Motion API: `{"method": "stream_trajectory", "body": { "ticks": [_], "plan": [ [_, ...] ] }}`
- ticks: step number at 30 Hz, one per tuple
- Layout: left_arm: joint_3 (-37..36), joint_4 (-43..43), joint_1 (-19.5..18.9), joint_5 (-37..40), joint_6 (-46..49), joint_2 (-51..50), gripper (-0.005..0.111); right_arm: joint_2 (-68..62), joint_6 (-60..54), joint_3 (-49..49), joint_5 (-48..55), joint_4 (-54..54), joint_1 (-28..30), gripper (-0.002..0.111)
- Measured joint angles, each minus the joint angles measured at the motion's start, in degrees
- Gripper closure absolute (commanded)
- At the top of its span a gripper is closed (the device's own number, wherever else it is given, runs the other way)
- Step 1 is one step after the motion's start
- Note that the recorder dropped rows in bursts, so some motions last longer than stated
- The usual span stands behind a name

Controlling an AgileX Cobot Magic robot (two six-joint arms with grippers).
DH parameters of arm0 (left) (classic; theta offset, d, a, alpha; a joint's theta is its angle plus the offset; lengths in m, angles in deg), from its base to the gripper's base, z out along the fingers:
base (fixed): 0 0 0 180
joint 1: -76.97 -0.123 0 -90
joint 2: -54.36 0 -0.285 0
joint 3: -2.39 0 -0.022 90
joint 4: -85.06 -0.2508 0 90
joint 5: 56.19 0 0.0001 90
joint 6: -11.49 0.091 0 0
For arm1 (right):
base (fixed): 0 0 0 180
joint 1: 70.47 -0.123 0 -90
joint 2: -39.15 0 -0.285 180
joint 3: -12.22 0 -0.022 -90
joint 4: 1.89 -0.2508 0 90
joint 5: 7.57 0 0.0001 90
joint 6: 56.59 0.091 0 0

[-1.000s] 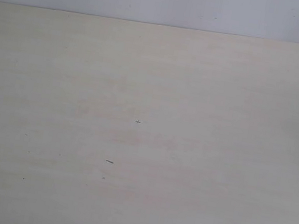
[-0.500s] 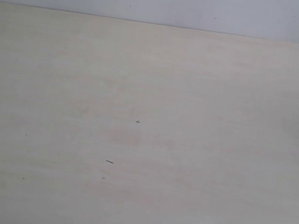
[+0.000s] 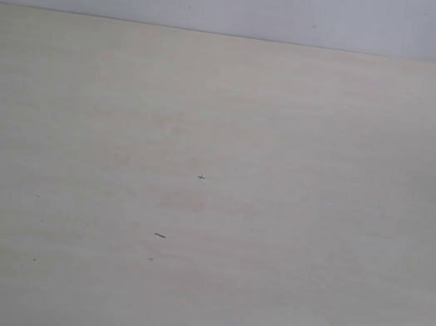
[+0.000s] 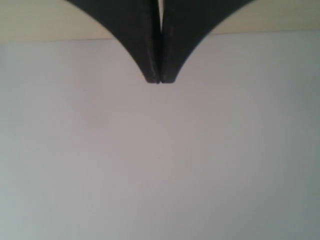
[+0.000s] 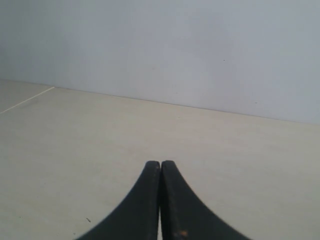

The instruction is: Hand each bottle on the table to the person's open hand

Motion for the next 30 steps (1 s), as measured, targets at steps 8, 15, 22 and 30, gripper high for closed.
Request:
{"method": "stream_trajectory", "body": {
  "ticks": [8, 15, 22, 30],
  "plan": [
    [0.00, -32.44, 0.00, 10.10, -33.62, 0.00, 0.107, 0.00, 0.00, 0.00, 0.00, 0.00, 0.00, 0.108],
    [-1.41, -34.34, -3.32, 15.71, -35.45, 0.00, 0.107, 0.00, 0.00, 0.00, 0.00, 0.00, 0.00, 0.108],
    [-4.96, -39.65, -4.40, 16.92, -41.14, 0.00, 0.107, 0.00, 0.00, 0.00, 0.00, 0.00, 0.00, 0.108],
    [-5.48, -44.99, -4.40, 18.60, -51.53, 0.00, 0.107, 0.00, 0.00, 0.00, 0.00, 0.00, 0.00, 0.108]
  ]
}}
